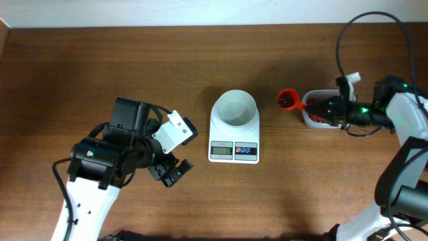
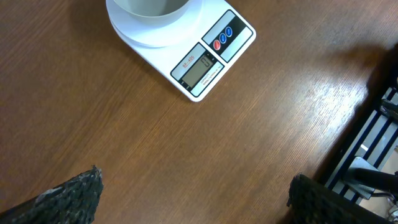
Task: Scoop and weigh 50g on scale
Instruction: 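Dip the scoop into the red beans with the right gripper and scoop, then tilt the scoop with the right gripper to pour beans into the bowl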
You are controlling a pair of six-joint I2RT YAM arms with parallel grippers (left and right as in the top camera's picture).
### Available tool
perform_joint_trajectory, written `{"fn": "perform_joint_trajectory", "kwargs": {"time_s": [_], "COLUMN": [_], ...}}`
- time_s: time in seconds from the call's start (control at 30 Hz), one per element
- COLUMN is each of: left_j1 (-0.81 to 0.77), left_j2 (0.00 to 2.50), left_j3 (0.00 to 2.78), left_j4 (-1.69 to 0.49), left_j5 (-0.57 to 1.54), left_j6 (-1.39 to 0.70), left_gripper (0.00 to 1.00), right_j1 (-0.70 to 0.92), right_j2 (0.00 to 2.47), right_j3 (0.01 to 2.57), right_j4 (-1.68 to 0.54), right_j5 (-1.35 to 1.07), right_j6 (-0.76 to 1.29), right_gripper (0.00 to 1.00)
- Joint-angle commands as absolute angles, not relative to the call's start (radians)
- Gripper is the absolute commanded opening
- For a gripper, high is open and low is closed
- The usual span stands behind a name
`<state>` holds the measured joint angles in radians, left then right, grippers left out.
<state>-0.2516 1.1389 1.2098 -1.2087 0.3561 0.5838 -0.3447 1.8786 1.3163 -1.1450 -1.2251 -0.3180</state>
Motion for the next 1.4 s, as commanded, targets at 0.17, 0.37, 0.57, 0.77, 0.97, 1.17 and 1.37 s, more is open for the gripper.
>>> {"fn": "perform_joint_trajectory", "kwargs": {"time_s": [0.17, 0.37, 0.57, 0.77, 0.97, 1.17, 1.37], "left_j1": [-0.246, -0.246, -0.246, -0.246, -0.246, -0.246, -0.246], "left_j2": [1.136, 1.136, 1.136, 1.136, 1.136, 1.136, 1.136], "left_j3": [1.225, 1.225, 1.225, 1.225, 1.225, 1.225, 1.225], "left_j4": [-1.209, -1.209, -1.209, -1.209, -1.209, -1.209, -1.209], "left_j5": [0.371, 0.371, 0.371, 0.371, 0.371, 0.371, 0.371], "left_j6": [0.599, 0.599, 0.599, 0.599, 0.599, 0.599, 0.599], "left_gripper": [0.99, 0.99, 0.99, 0.99, 0.99, 0.99, 0.99], "right_j1": [-0.192, -0.093, -0.041, 0.018, 0.041, 0.041, 0.041], "right_j2": [1.852, 1.852, 1.852, 1.852, 1.852, 1.852, 1.852], "right_j3": [1.313, 1.313, 1.313, 1.313, 1.313, 1.313, 1.313], "right_j4": [-1.118, -1.05, -0.94, -0.835, -0.769, -0.76, -0.725], "right_j5": [-1.276, -1.275, -1.248, -1.145, -1.008, -1.009, -1.047], "right_j6": [-0.336, -0.289, -0.269, -0.315, -0.364, -0.529, -0.614], "right_gripper": [0.04, 0.04, 0.04, 0.04, 0.04, 0.04, 0.04]}}
